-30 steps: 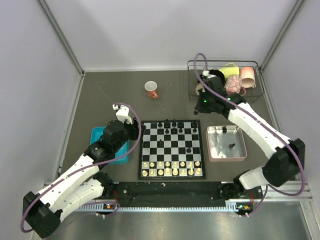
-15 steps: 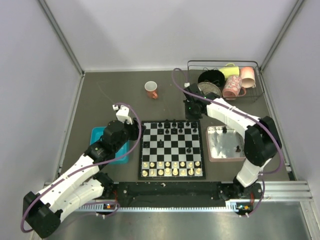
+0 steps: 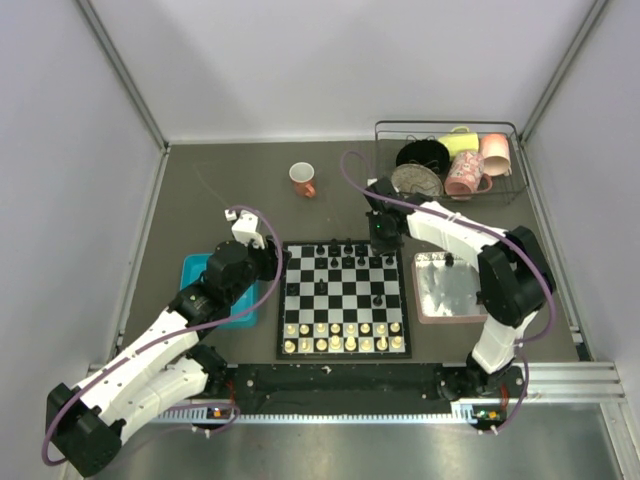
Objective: Set up the chess pieces on the board
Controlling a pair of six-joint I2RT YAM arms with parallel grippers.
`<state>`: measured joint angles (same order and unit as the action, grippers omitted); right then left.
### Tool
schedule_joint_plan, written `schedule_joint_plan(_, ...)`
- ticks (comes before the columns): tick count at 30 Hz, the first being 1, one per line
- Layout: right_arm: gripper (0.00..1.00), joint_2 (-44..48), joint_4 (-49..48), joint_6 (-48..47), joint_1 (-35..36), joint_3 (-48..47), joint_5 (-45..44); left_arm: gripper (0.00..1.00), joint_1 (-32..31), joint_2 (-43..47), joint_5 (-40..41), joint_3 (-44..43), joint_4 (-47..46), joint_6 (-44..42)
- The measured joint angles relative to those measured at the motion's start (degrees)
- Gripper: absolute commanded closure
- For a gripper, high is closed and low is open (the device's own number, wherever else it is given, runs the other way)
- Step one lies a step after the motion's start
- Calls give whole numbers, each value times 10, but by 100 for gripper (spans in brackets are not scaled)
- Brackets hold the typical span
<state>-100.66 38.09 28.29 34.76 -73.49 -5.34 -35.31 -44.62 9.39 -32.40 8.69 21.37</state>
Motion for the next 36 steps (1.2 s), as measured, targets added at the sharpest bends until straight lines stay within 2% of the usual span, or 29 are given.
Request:
schedule_joint_plan(30,100,-9,-23,1,0,15,-4,44,0,0,0,2,0,0)
schedule_joint_plan(36,90,-11,-25,1,0,15,-6,44,0,0,0,2,0,0)
